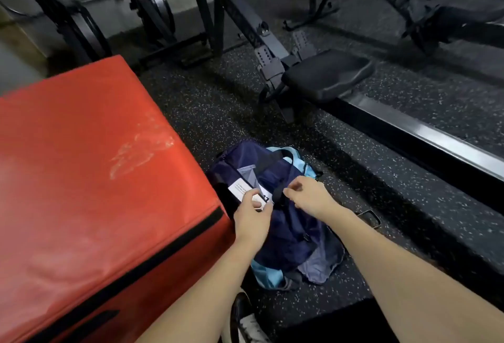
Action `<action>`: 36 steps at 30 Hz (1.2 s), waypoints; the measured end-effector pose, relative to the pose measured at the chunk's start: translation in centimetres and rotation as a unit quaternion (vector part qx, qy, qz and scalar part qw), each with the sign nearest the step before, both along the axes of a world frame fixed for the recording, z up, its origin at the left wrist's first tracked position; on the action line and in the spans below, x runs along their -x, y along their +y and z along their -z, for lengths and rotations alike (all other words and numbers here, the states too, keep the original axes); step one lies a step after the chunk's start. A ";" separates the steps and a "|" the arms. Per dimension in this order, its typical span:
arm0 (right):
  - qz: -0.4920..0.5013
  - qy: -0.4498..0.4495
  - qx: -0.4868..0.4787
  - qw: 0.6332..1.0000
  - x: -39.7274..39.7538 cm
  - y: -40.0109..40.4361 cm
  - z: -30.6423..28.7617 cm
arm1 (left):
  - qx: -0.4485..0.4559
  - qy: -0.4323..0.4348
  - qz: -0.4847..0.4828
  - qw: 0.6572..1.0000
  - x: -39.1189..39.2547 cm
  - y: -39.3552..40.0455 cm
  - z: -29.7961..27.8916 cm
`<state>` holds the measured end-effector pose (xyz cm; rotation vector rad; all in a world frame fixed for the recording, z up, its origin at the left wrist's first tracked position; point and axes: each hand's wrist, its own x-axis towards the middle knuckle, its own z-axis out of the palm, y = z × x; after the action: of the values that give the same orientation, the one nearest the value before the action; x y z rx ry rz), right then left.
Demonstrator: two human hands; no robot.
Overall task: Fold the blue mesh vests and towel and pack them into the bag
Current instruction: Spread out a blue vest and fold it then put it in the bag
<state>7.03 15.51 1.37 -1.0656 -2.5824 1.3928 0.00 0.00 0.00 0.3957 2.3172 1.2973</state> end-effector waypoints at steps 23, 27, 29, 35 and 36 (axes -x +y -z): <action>-0.080 -0.150 -0.096 0.981 6.9 4.3 12.3 | 0.195 0.075 -0.157 0.965 6.2 5.7 9.5; -0.019 -0.108 -0.007 0.994 6.3 4.8 13.0 | 0.109 0.008 -0.194 0.975 6.3 5.4 9.3; -0.017 -0.101 0.011 0.995 6.1 4.8 13.2 | 0.092 0.011 -0.197 0.976 6.2 5.2 9.5; -0.035 -0.133 -0.005 0.990 5.9 4.7 14.2 | 0.045 -0.009 -0.202 0.978 6.1 5.0 9.7; -0.025 -0.125 0.012 0.992 5.8 4.9 14.4 | 0.039 -0.012 -0.202 0.978 6.1 5.0 9.6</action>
<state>1.23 20.38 -13.05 -1.2640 -2.7878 1.3840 -6.08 4.99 -9.61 -0.1270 2.5023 1.3727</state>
